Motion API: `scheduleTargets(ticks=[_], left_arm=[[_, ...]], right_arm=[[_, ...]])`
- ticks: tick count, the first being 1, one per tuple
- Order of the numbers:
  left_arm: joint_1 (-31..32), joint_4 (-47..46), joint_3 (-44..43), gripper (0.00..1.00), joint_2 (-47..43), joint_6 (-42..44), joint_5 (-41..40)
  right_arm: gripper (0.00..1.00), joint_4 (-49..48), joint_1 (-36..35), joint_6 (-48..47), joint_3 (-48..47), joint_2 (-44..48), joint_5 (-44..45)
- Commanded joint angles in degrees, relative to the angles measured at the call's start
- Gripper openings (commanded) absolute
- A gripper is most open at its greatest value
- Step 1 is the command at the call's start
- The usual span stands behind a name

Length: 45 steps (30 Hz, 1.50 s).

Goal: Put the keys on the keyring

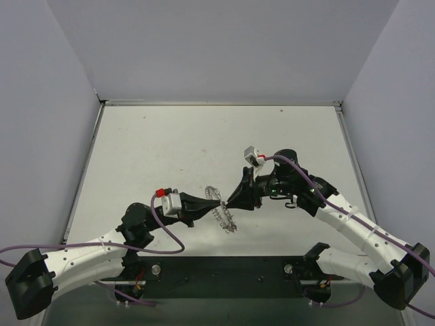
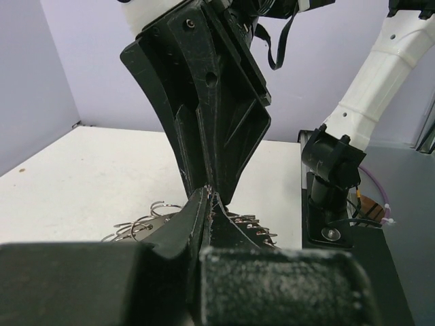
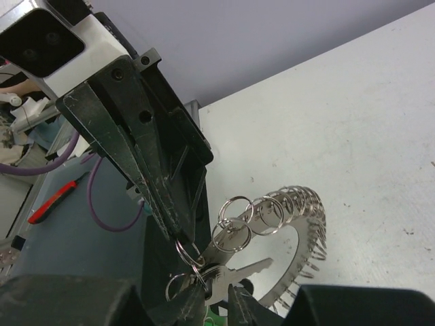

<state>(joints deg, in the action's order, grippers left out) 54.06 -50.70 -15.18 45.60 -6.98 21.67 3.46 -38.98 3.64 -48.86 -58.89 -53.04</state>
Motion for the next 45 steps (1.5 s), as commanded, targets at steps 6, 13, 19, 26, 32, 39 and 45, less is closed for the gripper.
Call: scheduleTargets(ticks=[6,13,19,26,32,39,45], left_arm=[[-0.01,-5.91,-0.64,0.00,-0.95,0.83,1.71],[0.08,-5.38,-0.55,0.00,-1.22,1.01,1.53],[-0.01,-5.38,-0.73,0.00,-0.96,1.01,1.71],[0.08,-5.73,-0.82,0.00,-0.87,1.09,1.80],[-0.01,-6.95,-0.82,0.00,-0.87,1.01,1.88],[-0.01,-11.35,-0.55,0.00,1.06,-0.57,3.73],[0.08,-14.08,-0.73,0.00,2.56,-1.37,5.13]], right_arm=[[0.15,-4.87,0.13,1.20,-1.85,0.09,-4.36],[0.21,-5.04,0.31,0.23,-1.50,1.33,-5.85],[0.06,-5.92,0.22,0.23,-1.32,0.80,-8.57],[0.00,-5.93,0.13,-0.03,-1.06,0.10,-10.07],[0.00,-4.08,0.22,-1.53,-1.06,-1.83,-10.86],[0.00,-3.73,0.13,-2.06,-1.32,-4.30,-11.30],[0.00,-5.48,-0.13,-1.45,-1.24,-5.70,-11.30]])
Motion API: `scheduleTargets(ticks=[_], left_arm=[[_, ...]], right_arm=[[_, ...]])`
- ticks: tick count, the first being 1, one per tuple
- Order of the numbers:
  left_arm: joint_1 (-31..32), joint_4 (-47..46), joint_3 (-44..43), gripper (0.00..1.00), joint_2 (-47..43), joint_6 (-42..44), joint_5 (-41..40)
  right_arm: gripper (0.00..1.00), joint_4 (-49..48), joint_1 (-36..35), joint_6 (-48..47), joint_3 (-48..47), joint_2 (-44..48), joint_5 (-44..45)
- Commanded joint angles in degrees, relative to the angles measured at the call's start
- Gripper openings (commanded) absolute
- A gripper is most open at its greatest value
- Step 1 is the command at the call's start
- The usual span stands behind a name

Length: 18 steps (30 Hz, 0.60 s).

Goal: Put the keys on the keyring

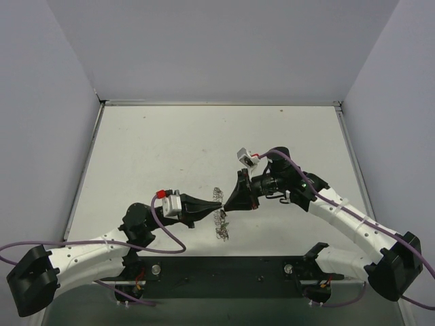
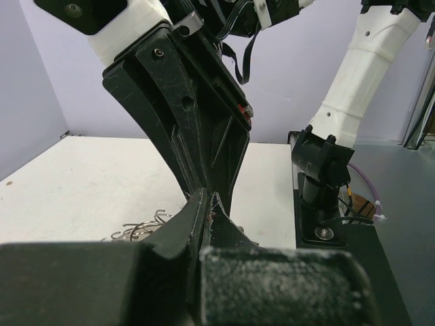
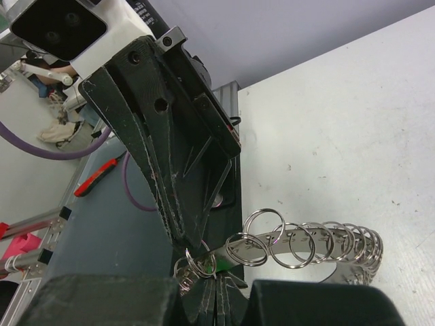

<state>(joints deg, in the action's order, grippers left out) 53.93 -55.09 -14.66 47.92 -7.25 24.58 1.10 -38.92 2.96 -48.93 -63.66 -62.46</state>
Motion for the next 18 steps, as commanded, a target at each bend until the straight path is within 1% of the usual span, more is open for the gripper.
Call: scheduleTargets(ticks=[1,2,3,4,5,7,8,10,11,13,18], left_arm=[[0.12,-9.86,-1.34,0.00,0.33,-1.10,2.23],[0.21,-9.77,-1.52,0.00,0.42,-1.02,2.32],[0.12,-9.86,-1.60,0.00,0.42,-1.10,2.32],[0.21,-9.69,-1.60,0.00,0.42,-0.93,2.32],[0.12,-9.51,-1.60,0.00,0.24,-0.84,2.23],[0.12,-8.55,-1.60,0.00,-0.11,-0.49,1.88],[0.12,-8.19,-1.52,0.00,-0.28,-0.23,1.70],[0.12,-6.88,-1.34,0.00,-0.90,0.30,1.09],[0.21,-6.61,-1.25,0.00,-1.07,0.48,0.91],[0.21,-5.64,-0.82,0.00,-1.51,0.83,-0.14],[0.12,-5.64,0.06,0.00,-1.52,1.01,-1.46]], right_arm=[[0.00,-3.30,-0.54,-0.76,-1.17,-1.03,-1.62],[0.00,-3.39,-0.63,-0.76,-1.26,-1.12,-1.44],[0.03,-3.30,-0.81,-1.03,-1.35,-1.29,-1.18],[0.08,-3.13,-0.81,-1.20,-1.35,-0.77,-0.48],[0.17,-2.95,-0.81,-1.29,-1.26,-0.42,-0.13],[0.25,-2.69,-0.90,-2.17,-0.56,1.59,1.71],[0.34,-2.42,-0.81,-2.43,-0.21,2.48,2.51],[0.41,-1.81,-0.72,-4.00,0.58,5.19,4.52],[0.48,-1.72,-0.72,-4.63,0.85,6.17,5.23],[0.55,-1.28,-0.64,-5.85,1.64,8.62,6.81],[0.58,-1.28,-0.55,-7.36,1.91,11.18,7.61]])
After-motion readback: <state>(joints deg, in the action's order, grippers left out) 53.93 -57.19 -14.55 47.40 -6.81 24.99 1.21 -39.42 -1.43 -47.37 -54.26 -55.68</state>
